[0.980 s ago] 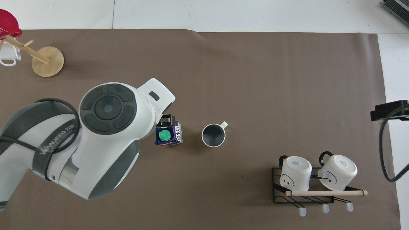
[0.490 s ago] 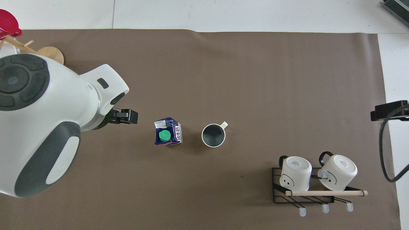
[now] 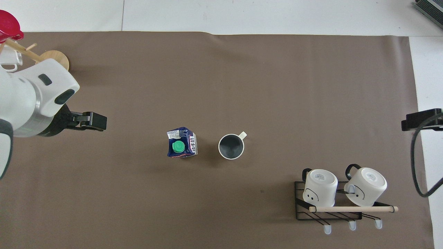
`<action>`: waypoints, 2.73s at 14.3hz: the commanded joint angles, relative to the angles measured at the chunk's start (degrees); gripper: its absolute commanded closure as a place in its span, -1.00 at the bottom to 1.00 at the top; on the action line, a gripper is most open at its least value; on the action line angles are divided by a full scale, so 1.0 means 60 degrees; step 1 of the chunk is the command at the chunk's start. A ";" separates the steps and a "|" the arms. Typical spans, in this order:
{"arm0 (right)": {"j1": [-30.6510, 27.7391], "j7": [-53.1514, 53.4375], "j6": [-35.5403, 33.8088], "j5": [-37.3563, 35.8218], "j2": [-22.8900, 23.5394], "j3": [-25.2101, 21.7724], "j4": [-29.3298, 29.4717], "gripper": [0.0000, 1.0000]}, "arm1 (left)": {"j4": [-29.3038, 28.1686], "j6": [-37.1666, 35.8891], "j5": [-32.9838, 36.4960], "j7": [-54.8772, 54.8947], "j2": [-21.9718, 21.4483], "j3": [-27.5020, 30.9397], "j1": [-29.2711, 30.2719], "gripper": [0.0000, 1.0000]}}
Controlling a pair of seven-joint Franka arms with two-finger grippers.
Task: Place cup and milk on table
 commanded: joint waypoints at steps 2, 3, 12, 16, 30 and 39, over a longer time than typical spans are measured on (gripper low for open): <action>-0.0055 -0.0087 -0.0228 0.0133 0.0002 0.0005 0.0124 -1.00 | 0.0151 -0.0380 -0.0203 0.0535 -0.0178 -0.0023 0.0551 -1.00; -0.0055 -0.0087 -0.0228 0.0133 0.0002 0.0005 0.0124 -1.00 | 0.0166 -0.0410 -0.0203 0.0826 -0.0178 -0.0022 0.0625 -1.00; -0.0055 -0.0102 -0.0316 0.0395 -0.0012 0.0020 0.0109 -1.00 | 0.0619 -0.0732 -0.0116 0.1034 -0.0178 -0.0066 0.0858 -1.00; -0.0084 -0.0072 -0.0302 0.0485 -0.0027 -0.0009 0.0094 -1.00 | 0.0634 -0.0747 -0.0130 0.1093 -0.0178 -0.0037 0.1284 -1.00; -0.0129 -0.0087 -0.0316 0.0485 -0.0027 -0.0010 0.0094 -1.00 | 0.0605 -0.1011 -0.0583 0.1723 -0.0192 -0.0081 0.1343 -1.00; -0.0129 -0.0087 -0.0316 0.0485 -0.0027 -0.0010 0.0094 -1.00 | 0.0605 -0.1113 -0.0613 0.1752 -0.0192 -0.0081 0.1373 -1.00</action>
